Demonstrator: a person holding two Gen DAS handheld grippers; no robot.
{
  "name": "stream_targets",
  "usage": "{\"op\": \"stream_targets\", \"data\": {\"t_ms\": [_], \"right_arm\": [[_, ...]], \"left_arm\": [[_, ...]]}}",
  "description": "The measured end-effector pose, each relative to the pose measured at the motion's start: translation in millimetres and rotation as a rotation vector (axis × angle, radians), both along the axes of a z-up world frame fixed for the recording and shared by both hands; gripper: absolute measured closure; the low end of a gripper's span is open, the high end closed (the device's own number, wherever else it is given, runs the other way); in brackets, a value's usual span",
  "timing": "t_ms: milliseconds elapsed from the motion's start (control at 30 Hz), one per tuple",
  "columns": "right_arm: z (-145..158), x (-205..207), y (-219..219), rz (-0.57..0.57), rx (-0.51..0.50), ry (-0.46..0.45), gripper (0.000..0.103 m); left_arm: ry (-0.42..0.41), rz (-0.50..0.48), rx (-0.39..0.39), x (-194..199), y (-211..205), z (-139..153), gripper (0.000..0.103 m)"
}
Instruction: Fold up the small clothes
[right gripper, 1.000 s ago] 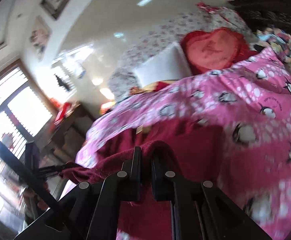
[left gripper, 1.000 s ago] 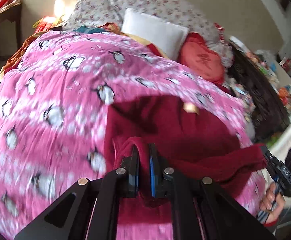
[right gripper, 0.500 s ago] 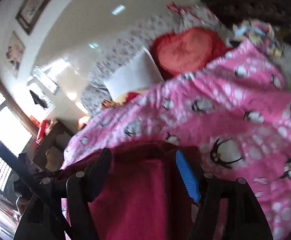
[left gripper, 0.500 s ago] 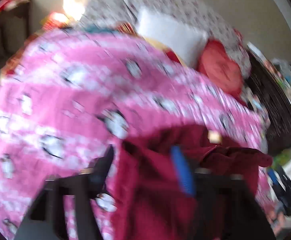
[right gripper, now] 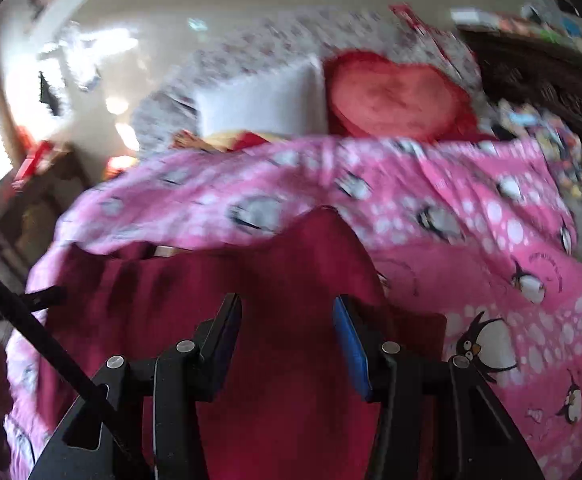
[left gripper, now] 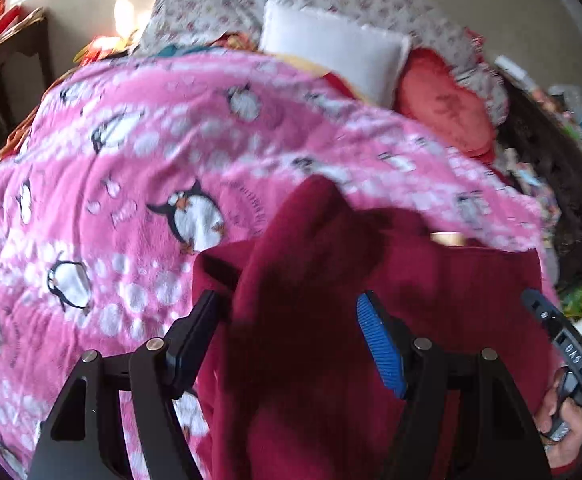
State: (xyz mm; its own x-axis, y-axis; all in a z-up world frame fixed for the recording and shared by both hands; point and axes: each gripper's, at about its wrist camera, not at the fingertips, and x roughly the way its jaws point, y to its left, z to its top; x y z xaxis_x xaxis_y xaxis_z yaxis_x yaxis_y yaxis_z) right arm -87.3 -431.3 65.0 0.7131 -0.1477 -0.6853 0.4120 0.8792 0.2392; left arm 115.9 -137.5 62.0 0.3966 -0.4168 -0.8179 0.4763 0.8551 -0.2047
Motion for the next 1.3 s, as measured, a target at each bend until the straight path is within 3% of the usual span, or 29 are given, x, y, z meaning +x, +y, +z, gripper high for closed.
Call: {"op": "stream_targets", "data": {"t_ms": [100,233,333,367,467,633,733,833,967,1067,1167,1300], "right_arm": [[-14.0,13.7,-11.1,-0.011,0.001,0.028,0.051],[-1.3,16.0,-2.0,0.005,-0.054,0.053,0.051],[14.2,-8.5,9.3,0.029,-0.012,0.013,0.049],[18.2,-17.8,15.6,0.042,-0.014,0.010,0.044],[26.3,-52.0,38.4,0.064,-0.070,0.013,0.041],[10.1,-87.7,56.9,0.074,-0.076,0.035,0.037],[-15.7,-72.3,60.3,0.083,-0.078,0.128,0.034],[-3.1,-63.8,70.9,0.084,-0.146,0.150,0.034],[29.5,-62.8,93.7,0.144,-0.101,0.057,0.031],[42.3,-48.7,119.4,0.218,-0.083,0.021,0.020],[48.7,-16.9,143.2,0.268,-0.017,-0.001,0.020],[51.5,31.5,184.3,0.325,-0.031,-0.012,0.020]], "left_arm": [[0.031,0.028,0.008,12.6,-1.3,-17.9,0.033],[0.002,0.028,0.022,7.4,-2.7,-15.5,0.032],[-0.033,0.016,0.016,-7.6,10.4,-4.1,0.032],[-0.049,0.010,0.010,-15.8,19.0,2.0,0.032],[-0.059,0.008,-0.007,-37.4,44.3,8.9,0.032],[-0.081,0.037,0.000,-77.3,76.8,-9.8,0.028],[-0.048,0.052,0.041,-81.9,75.0,-36.5,0.023],[0.015,0.104,-0.022,-77.4,82.8,-50.8,0.021],[0.035,0.133,-0.064,-81.5,97.2,-44.6,0.021],[-0.006,0.143,-0.055,-89.8,107.9,-38.7,0.021],[-0.012,0.168,-0.117,-92.6,124.1,-37.9,0.021],[-0.001,0.183,-0.170,-87.8,138.4,-43.1,0.020]]}}
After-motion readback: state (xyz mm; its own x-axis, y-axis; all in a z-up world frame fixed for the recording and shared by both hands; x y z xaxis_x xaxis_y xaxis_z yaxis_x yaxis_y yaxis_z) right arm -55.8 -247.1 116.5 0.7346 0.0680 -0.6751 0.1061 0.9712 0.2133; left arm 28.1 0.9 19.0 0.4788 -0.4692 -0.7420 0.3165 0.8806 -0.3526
